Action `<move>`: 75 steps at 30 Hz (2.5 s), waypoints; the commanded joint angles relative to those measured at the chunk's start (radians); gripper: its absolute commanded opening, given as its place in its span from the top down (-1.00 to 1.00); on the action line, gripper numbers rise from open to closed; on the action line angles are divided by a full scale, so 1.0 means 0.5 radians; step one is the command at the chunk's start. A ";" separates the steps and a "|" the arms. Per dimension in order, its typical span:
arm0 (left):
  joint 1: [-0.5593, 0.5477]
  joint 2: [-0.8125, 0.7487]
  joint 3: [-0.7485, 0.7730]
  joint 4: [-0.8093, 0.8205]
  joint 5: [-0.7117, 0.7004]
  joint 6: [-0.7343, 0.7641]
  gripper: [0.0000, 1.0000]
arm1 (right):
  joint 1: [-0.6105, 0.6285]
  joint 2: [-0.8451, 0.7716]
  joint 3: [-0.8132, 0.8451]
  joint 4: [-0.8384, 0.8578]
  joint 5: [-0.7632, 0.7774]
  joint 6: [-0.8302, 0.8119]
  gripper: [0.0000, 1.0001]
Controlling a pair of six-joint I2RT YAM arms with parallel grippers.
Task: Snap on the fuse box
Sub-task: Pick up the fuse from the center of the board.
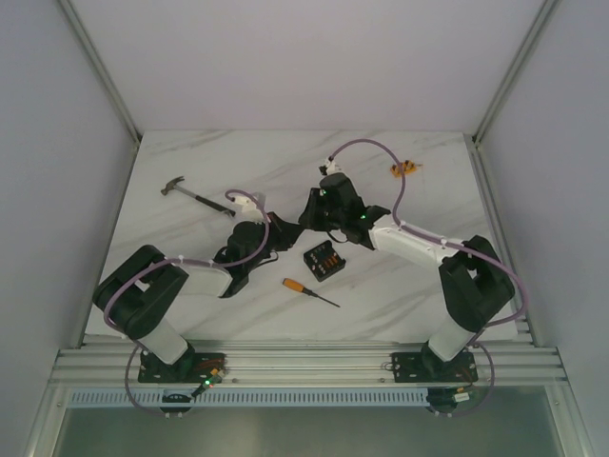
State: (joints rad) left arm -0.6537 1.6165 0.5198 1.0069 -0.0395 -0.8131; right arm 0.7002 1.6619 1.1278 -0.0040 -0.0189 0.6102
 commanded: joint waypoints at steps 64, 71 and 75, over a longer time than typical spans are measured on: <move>-0.046 -1.068 0.110 -0.622 1.419 0.971 1.00 | -0.176 -0.765 0.139 -0.803 -1.765 -1.921 0.62; -0.047 -1.070 0.072 -0.611 1.411 0.968 1.00 | -0.202 -0.790 0.128 -0.821 -1.838 -1.953 0.58; -0.046 -1.078 0.068 -0.603 1.411 0.969 1.00 | -0.206 -0.784 0.134 -0.838 -1.866 -1.971 0.67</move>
State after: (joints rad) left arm -0.6739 1.0912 0.5640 0.6487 0.6365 -0.3355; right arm 0.6022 1.2724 1.1679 -0.4026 -0.9108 -0.3489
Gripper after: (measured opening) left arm 0.014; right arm 0.196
